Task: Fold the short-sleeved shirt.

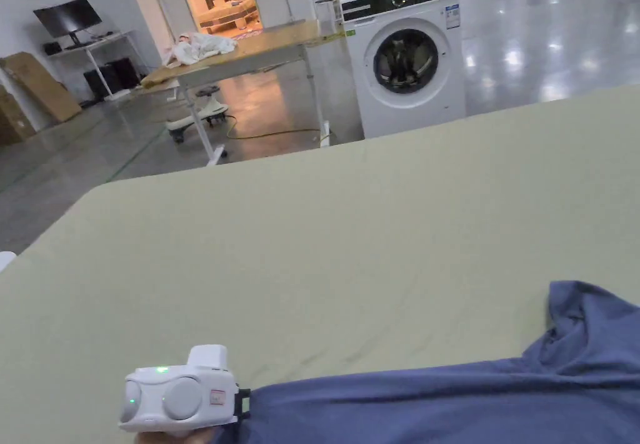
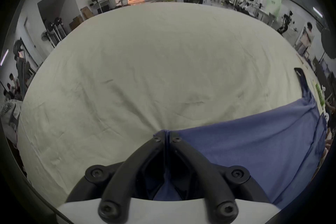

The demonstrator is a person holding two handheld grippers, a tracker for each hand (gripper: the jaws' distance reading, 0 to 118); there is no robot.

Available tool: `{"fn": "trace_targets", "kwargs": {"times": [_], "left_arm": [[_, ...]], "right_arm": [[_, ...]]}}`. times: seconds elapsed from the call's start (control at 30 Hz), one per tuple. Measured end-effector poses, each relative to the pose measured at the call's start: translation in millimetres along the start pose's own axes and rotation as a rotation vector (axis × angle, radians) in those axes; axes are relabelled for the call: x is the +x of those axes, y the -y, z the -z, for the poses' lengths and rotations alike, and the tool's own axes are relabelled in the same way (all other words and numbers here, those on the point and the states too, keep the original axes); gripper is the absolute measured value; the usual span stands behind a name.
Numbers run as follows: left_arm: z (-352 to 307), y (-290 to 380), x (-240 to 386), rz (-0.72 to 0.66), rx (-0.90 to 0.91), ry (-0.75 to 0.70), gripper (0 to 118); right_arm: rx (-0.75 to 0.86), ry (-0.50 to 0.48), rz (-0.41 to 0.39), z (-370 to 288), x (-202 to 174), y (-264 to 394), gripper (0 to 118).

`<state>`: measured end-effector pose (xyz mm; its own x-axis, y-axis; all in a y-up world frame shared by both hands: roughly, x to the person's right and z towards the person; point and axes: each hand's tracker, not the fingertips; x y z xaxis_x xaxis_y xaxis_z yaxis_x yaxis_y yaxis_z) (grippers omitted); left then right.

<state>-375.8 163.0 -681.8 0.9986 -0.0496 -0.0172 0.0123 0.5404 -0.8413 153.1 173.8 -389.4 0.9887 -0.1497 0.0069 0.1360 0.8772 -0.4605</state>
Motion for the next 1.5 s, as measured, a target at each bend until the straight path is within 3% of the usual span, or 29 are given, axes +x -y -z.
{"fn": "trace_targets", "kwargs": {"times": [0.03,0.07,0.1,0.2,0.3,0.43,0.53,0.63,0.7,0.77,0.97,1.13,1.33,1.5], "left_arm": [[2,-1,1,-0.008,-0.001,-0.001,1],[4,-1,3,-0.007,-0.006,-0.006,1],[5,-3,5,0.007,-0.013,-0.012,1],[5,-8,12,0.048,-0.031,-0.027,1],[-1,-13,12,0.011,-0.051,-0.018,1],[-6,-14,7,-0.016,-0.056,0.001,1],[-8,-15,9,-0.004,-0.032,-0.030,1],[-9,-17,11,0.003,-0.042,-0.030,1],[-7,-16,13,0.011,-0.054,-0.029,1],[-9,-13,18,0.023,-0.045,-0.041,1],[-50,-9,0,-0.012,0.032,0.039,0],[-141,35,-32,-0.016,0.213,0.165,0],[-208,124,-65,-0.070,0.255,0.243,0],[-222,192,-84,-0.156,0.218,0.303,0]], "right_arm": [[-0.004,-0.016,0.004,12,1,-13,32],[-0.016,-0.028,0.008,26,2,-30,62],[-0.022,-0.035,0.010,40,3,-47,73],[-0.100,-0.066,0.018,94,10,-95,73],[-0.297,-0.061,0.022,164,27,-125,73],[-0.527,-0.038,-0.034,252,47,-122,73],[-0.685,0.057,-0.043,296,49,-109,70],[-0.687,0.079,-0.090,308,40,-99,65],[-0.641,0.073,-0.127,303,35,-100,39],[-0.643,0.069,-0.148,297,29,-102,5],[-0.546,-0.064,0.025,261,53,-110,2],[-0.418,-0.141,-0.031,161,40,-113,2],[-0.360,-0.165,-0.049,60,38,-79,2],[-0.331,-0.137,0.078,6,43,-28,2]]}}
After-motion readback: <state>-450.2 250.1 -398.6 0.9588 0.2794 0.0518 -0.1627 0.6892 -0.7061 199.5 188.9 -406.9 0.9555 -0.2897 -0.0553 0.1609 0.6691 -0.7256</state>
